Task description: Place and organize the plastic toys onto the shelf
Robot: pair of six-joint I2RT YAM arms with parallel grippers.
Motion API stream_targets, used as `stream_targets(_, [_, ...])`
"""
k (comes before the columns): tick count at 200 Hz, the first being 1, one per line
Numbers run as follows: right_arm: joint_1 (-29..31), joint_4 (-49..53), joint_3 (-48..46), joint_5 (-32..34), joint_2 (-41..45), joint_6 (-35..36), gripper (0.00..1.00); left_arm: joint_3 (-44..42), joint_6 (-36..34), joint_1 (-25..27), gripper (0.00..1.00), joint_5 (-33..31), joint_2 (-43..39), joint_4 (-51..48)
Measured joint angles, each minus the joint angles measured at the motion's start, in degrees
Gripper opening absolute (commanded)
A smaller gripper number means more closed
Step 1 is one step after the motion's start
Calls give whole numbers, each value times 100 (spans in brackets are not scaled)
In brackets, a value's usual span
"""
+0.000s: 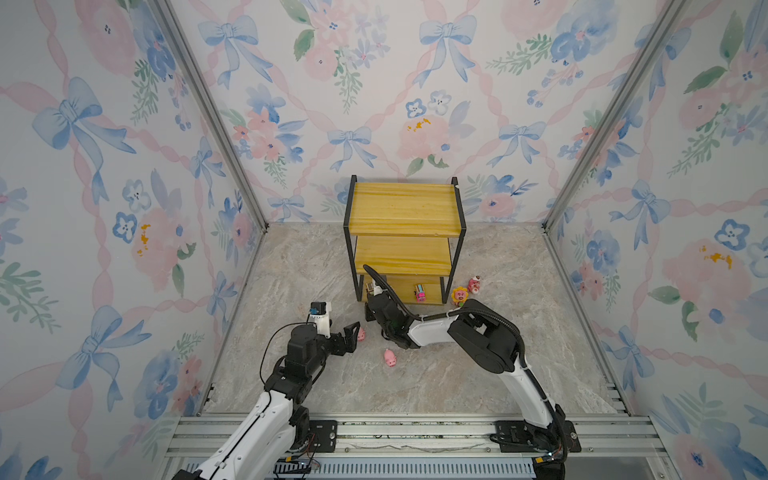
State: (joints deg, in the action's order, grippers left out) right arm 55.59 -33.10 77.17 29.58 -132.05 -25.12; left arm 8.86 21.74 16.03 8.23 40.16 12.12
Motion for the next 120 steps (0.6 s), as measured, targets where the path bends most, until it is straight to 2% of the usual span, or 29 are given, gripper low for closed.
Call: stream_targets(120, [50,-542,0,264,-153,70,14,-9,0,-2,96,20,0,2])
